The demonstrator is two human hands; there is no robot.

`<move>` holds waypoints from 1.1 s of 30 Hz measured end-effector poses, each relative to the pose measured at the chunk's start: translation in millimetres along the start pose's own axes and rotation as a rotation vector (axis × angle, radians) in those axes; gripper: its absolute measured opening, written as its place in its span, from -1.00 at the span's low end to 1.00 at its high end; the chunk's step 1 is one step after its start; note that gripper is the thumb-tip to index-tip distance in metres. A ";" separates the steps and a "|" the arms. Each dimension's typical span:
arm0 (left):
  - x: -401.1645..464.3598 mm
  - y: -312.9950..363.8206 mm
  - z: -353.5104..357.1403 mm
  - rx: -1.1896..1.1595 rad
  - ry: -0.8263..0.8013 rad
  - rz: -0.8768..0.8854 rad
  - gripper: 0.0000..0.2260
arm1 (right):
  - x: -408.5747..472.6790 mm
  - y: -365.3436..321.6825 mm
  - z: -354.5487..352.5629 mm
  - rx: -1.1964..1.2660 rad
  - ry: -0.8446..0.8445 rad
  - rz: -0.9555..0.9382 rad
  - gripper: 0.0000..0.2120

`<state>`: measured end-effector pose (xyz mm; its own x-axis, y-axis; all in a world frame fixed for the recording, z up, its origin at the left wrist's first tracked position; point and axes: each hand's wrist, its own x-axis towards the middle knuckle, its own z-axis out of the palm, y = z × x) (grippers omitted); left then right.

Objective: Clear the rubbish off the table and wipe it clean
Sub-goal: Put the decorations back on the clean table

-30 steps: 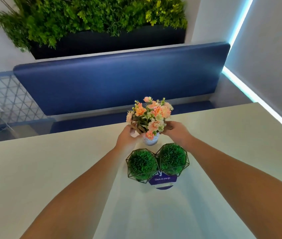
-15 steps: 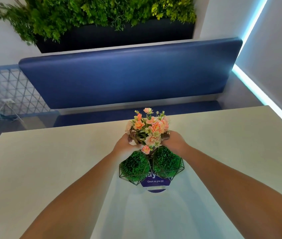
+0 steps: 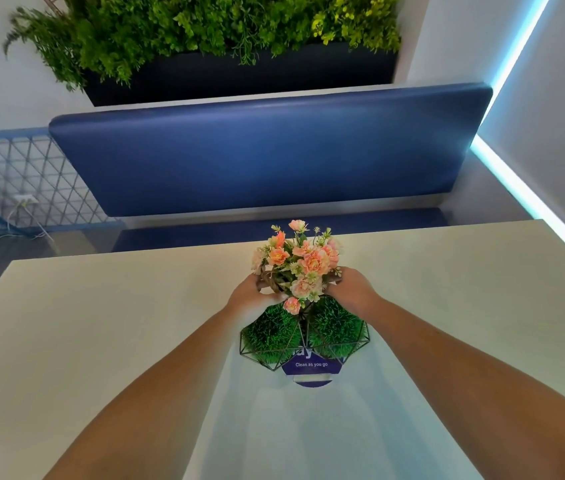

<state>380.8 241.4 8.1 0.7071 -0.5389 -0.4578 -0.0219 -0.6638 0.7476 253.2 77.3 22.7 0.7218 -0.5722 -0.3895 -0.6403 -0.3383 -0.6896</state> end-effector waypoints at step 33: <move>-136.7 -70.7 -229.7 0.309 0.480 -0.143 -0.44 | -61.8 -223.3 113.2 -0.251 0.022 -0.552 -0.65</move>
<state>448.0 481.1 128.4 0.9574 -0.1859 -0.2209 -0.0569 -0.8716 0.4868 381.4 272.7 131.7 0.9612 -0.2760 -0.0005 -0.2168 -0.7541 -0.6200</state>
